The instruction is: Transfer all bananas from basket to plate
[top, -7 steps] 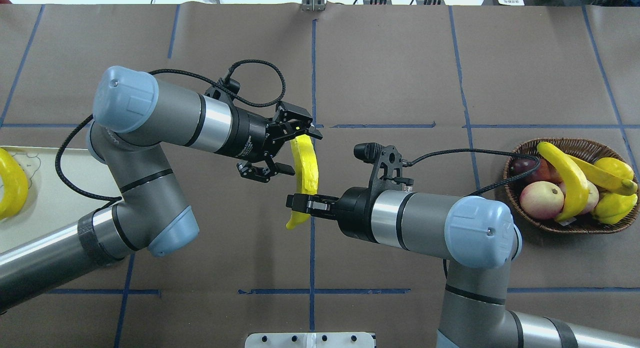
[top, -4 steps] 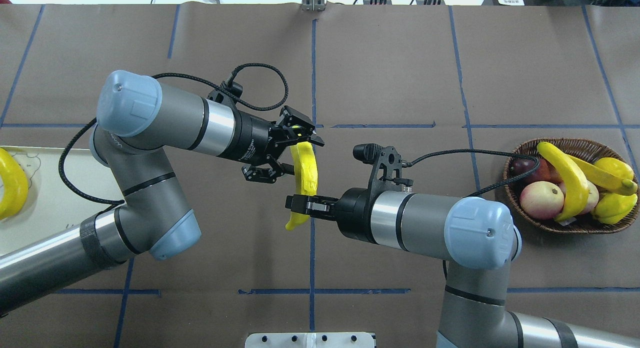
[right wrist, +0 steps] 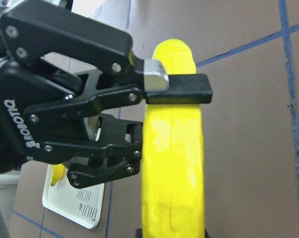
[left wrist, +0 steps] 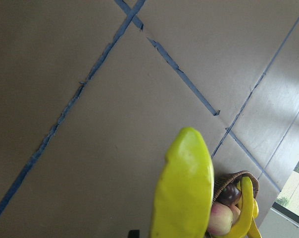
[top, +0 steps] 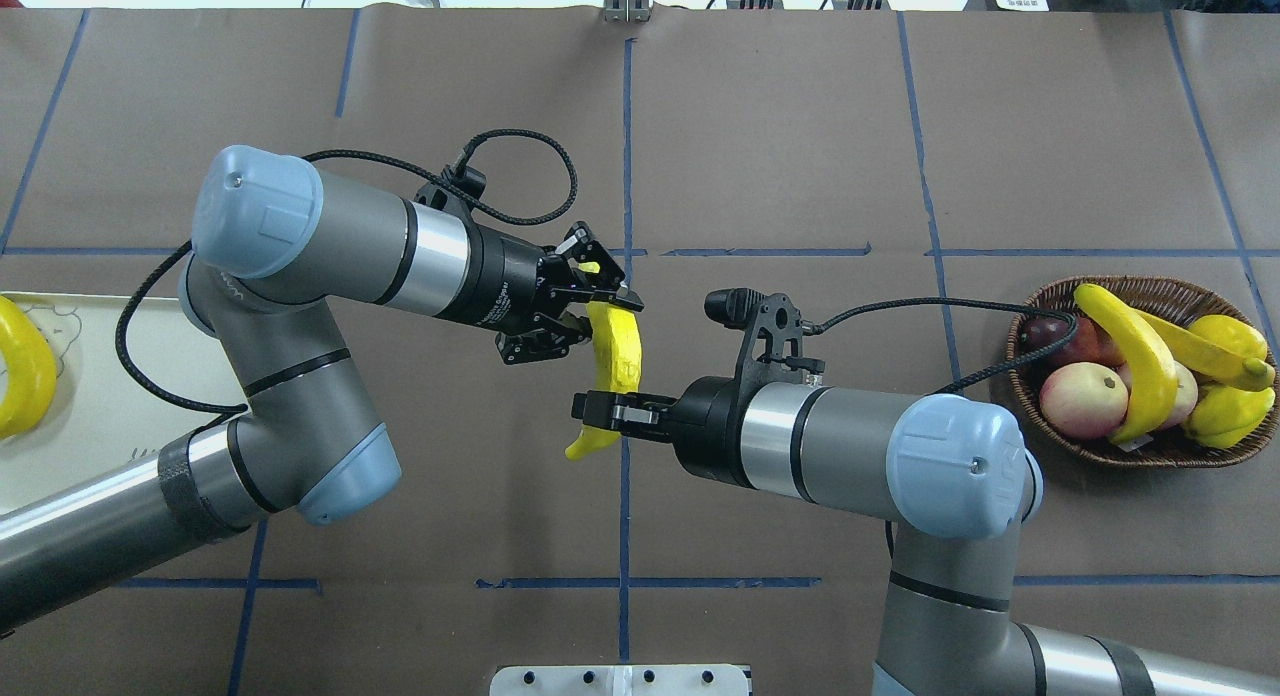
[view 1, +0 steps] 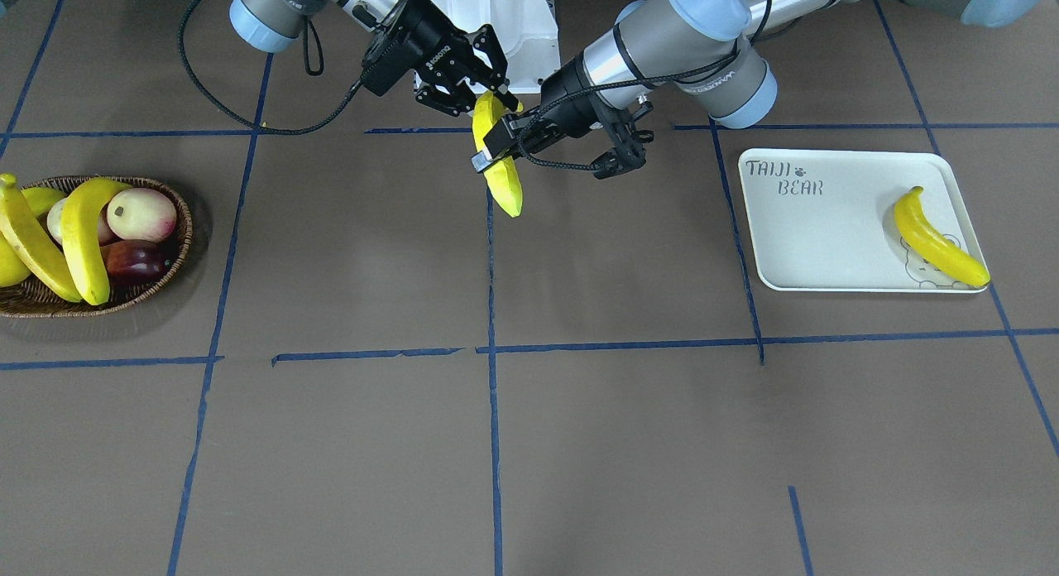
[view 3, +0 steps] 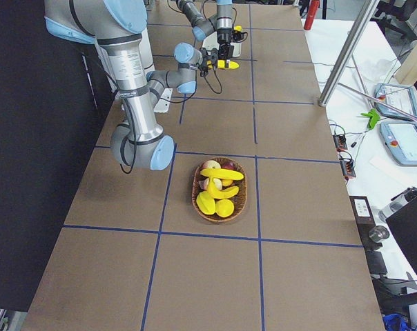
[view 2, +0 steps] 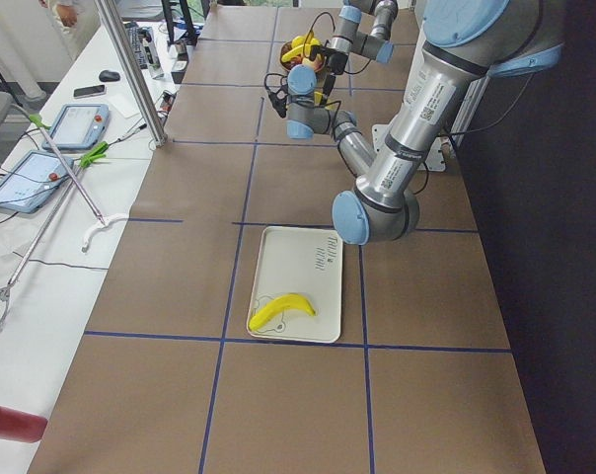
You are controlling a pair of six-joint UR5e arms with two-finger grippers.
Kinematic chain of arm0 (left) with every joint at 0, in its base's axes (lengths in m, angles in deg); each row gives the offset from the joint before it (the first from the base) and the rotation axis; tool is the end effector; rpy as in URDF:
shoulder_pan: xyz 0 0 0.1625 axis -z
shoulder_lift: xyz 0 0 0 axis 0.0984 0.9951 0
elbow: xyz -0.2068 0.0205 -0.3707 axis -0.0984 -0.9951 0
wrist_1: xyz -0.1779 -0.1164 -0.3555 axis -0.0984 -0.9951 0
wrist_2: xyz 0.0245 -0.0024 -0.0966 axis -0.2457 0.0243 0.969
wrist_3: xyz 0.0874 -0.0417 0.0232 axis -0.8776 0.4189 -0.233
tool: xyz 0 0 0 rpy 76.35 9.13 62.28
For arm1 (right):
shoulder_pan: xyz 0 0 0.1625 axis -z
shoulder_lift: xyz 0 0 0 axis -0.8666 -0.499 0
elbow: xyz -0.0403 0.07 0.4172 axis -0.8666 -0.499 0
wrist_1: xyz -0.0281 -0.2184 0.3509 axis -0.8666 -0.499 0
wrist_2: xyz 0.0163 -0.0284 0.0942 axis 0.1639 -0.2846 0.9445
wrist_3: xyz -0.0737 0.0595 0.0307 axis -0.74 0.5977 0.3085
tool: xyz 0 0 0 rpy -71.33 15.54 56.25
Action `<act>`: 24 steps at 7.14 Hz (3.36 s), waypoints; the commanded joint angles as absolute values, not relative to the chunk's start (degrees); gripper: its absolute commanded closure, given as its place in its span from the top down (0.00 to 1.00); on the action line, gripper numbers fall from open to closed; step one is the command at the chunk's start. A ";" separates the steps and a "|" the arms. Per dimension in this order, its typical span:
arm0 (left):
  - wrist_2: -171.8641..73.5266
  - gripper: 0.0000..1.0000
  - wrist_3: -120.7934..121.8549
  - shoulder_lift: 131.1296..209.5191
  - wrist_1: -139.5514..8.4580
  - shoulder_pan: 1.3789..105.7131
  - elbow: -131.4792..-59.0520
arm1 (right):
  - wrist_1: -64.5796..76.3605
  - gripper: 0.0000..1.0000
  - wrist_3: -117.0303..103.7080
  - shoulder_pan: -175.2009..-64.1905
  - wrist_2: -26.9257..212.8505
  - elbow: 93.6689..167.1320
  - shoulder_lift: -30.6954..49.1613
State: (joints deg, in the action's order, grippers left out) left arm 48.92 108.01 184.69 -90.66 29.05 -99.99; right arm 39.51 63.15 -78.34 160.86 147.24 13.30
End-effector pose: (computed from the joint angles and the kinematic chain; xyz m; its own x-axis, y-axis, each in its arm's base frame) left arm 0.4653 -0.4244 0.1634 -0.0600 -0.5222 -0.8507 0.0669 0.8482 -0.5254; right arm -0.4854 -0.2990 0.1762 0.0047 -0.0662 0.9978 -0.2985 0.9522 0.0646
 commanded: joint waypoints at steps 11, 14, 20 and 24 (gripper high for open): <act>52.59 0.00 91.34 160.27 -90.51 44.77 -100.80 | 17.13 1.00 47.47 -98.81 187.45 149.03 7.76; 53.14 0.02 73.55 147.59 -90.59 51.37 -97.22 | 11.01 1.00 40.83 -100.93 187.98 149.20 7.24; 54.88 1.00 52.62 145.37 -90.60 60.16 -90.43 | 10.92 1.00 40.65 -101.63 188.59 149.38 5.83; 64.12 1.00 51.98 146.25 -90.51 64.58 -95.35 | 11.27 1.00 17.17 -114.71 198.79 149.99 -9.85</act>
State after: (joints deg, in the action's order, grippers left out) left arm 63.65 51.98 146.17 -90.51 64.53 -94.36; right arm 10.98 26.08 -111.39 197.27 149.86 -3.97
